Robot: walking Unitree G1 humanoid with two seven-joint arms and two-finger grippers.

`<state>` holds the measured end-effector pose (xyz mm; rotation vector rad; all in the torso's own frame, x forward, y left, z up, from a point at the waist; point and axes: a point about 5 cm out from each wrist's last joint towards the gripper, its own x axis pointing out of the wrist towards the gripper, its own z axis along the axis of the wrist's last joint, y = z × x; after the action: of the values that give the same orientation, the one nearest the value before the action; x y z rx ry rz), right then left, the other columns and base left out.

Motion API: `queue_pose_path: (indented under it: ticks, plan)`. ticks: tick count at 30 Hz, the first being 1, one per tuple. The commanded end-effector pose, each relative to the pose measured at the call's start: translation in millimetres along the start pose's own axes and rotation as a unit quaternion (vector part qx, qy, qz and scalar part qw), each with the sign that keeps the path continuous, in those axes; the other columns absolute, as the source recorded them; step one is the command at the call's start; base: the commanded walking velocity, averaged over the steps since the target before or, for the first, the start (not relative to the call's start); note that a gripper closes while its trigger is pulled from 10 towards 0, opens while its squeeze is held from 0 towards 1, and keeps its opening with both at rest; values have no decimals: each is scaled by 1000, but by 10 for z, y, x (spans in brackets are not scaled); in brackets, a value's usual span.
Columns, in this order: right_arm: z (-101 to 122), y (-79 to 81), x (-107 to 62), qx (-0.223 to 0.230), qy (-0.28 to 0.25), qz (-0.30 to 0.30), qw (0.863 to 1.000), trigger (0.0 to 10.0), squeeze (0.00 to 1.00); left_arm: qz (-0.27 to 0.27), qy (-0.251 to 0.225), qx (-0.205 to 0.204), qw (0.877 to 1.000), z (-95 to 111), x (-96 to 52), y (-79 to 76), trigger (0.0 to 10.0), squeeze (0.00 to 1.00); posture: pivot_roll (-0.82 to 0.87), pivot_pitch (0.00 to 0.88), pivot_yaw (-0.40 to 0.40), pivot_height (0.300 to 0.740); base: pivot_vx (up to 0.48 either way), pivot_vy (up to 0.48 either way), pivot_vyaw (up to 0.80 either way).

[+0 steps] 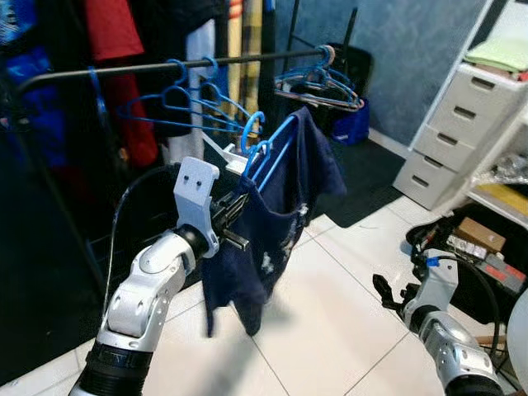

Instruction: Hang hanger

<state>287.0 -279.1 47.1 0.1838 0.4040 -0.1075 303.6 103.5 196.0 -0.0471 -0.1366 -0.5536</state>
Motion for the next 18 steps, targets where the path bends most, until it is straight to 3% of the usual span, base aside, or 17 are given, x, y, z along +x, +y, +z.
queue_pose_path:
  ticks: [1,18]
  plan:
    - [-38,-63,-24,-4,8,-10,1000,10000,0,-24,-16,-1,1000,79,31,-118,10000,0,-45,0,-51,740,435,0,-800]
    - [-24,-126,-43,-2,6,-14,1000,10000,0,-35,-4,-13,999,94,36,-238,10000,0,-45,0,-52,740,437,0,-800]
